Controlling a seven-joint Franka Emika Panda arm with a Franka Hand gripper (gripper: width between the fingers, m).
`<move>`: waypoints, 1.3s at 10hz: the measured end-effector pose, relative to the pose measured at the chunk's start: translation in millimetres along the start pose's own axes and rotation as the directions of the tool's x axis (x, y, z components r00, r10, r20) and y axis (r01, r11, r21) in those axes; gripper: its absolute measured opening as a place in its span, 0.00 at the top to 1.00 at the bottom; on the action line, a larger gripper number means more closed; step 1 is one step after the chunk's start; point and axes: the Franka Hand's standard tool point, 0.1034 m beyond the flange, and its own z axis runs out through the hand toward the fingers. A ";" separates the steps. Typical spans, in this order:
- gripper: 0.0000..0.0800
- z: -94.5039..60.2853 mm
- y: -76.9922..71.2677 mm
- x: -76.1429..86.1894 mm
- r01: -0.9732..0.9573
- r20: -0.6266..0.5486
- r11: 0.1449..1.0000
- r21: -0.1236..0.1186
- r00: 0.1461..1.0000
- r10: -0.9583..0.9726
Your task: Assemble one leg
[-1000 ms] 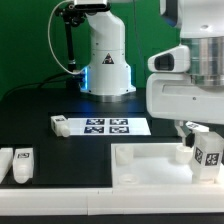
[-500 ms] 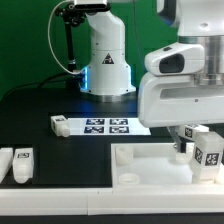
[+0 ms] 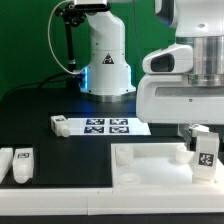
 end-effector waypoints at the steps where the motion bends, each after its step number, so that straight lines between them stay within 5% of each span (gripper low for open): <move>1: 0.64 0.3 -0.7 -0.7 -0.129 -0.008 0.992 -0.007 0.992 0.129; 3: 0.64 0.5 -1.2 -3.3 -0.517 -0.008 0.856 -0.011 0.856 0.517; 4: 0.64 1.1 -1.3 -1.3 -0.736 0.023 0.677 0.012 0.677 0.735; 5: 0.64 2.2 -1.6 0.8 -0.860 0.054 0.510 0.028 0.510 0.858; 7: 0.64 2.8 -3.7 -0.6 -0.913 0.053 0.407 0.036 0.408 0.911; 9: 0.64 3.0 -3.5 -0.5 -0.887 0.051 0.461 0.039 0.463 0.885; 11: 0.33 2.3 -2.2 -1.2 -0.614 0.024 0.789 0.030 0.789 0.614; 13: 0.23 1.4 -1.4 -3.8 -0.421 0.035 0.907 0.021 0.907 0.420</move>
Offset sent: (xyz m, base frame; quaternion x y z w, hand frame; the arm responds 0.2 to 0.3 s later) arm 0.0017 0.0046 -0.0015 0.0243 -0.0647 0.5522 0.8309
